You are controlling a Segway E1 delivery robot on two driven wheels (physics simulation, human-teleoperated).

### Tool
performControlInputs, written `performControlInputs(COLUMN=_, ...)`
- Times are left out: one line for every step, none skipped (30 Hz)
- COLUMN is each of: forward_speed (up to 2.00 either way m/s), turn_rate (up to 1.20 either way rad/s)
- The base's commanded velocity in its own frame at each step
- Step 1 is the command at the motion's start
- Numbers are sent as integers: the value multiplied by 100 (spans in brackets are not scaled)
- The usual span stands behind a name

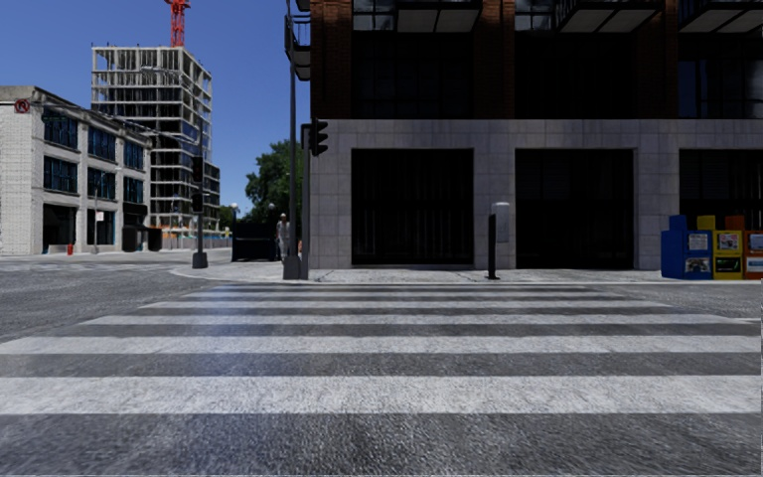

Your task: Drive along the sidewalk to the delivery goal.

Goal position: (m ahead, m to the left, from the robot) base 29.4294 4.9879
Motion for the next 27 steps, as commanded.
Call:
performControlInputs(forward_speed=200, turn_rate=0)
performControlInputs(forward_speed=200, turn_rate=0)
performControlInputs(forward_speed=200, turn_rate=0)
performControlInputs(forward_speed=200, turn_rate=0)
performControlInputs(forward_speed=200, turn_rate=0)
performControlInputs(forward_speed=200, turn_rate=0)
performControlInputs(forward_speed=200, turn_rate=0)
performControlInputs(forward_speed=200, turn_rate=0)
performControlInputs(forward_speed=200, turn_rate=0)
performControlInputs(forward_speed=200, turn_rate=0)
performControlInputs(forward_speed=200, turn_rate=0)
performControlInputs(forward_speed=200, turn_rate=0)
performControlInputs(forward_speed=200, turn_rate=0)
performControlInputs(forward_speed=200, turn_rate=0)
performControlInputs(forward_speed=200, turn_rate=0)
performControlInputs(forward_speed=200, turn_rate=0)
performControlInputs(forward_speed=200, turn_rate=0)
performControlInputs(forward_speed=200, turn_rate=0)
performControlInputs(forward_speed=200, turn_rate=0)
performControlInputs(forward_speed=200, turn_rate=0)
performControlInputs(forward_speed=200, turn_rate=0)
performControlInputs(forward_speed=200, turn_rate=0)
performControlInputs(forward_speed=200, turn_rate=0)
performControlInputs(forward_speed=200, turn_rate=0)
performControlInputs(forward_speed=200, turn_rate=0)
performControlInputs(forward_speed=200, turn_rate=0)
performControlInputs(forward_speed=200, turn_rate=0)
